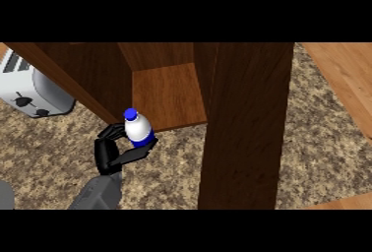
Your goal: Pick up the bottled water, place it into the cabinet and close the cabinet
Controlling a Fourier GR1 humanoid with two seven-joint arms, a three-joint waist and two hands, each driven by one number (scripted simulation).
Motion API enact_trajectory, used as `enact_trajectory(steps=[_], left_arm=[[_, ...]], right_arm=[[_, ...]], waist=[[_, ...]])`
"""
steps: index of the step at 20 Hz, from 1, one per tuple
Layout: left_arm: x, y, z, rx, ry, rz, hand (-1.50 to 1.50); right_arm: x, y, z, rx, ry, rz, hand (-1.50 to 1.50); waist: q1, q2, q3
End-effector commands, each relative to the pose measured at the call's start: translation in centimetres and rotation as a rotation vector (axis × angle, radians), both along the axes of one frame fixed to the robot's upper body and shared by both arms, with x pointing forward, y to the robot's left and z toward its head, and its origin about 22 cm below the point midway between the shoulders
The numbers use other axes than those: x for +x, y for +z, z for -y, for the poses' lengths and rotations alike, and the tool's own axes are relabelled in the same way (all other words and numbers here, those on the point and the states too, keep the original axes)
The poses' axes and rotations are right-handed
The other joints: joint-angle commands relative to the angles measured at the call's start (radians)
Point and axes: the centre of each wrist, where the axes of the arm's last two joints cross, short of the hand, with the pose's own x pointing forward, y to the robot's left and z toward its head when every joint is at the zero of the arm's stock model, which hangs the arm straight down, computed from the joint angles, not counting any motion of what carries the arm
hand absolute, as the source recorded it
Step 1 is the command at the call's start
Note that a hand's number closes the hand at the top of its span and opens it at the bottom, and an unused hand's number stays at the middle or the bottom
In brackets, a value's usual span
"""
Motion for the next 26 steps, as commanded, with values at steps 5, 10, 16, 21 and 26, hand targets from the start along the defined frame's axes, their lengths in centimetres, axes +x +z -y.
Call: enact_trajectory(steps=[5,10,16,21,26], left_arm=[[7.2,6.6,4.4,-0.047,-0.101,0.05,-1.5],[7.3,7.0,4.8,-0.031,-0.091,0.071,-1.5],[7.1,6.9,3.6,0.03,-0.133,0.102,-1.5],[7.2,7.5,3.4,0.123,-0.231,0.165,-1.5],[7.7,8.7,5.7,0.075,-0.266,0.21,1.5]], right_arm=[[0.3,-0.2,0.6,0.001,0.014,-0.005,-1.5],[0.4,0.0,0.3,-0.001,0.032,0.003,-1.5],[0.7,-0.1,0.1,-0.003,0.064,-0.008,-1.5],[1.1,0.3,0.3,-0.012,0.063,0.009,-1.5],[1.1,0.2,0.2,-0.026,0.076,0.001,-1.5]], waist=[[-0.06,0.023,-0.017],[-0.064,0.022,-0.019],[-0.077,0.024,-0.018],[-0.071,0.018,-0.018],[-0.059,0.011,-0.019]])
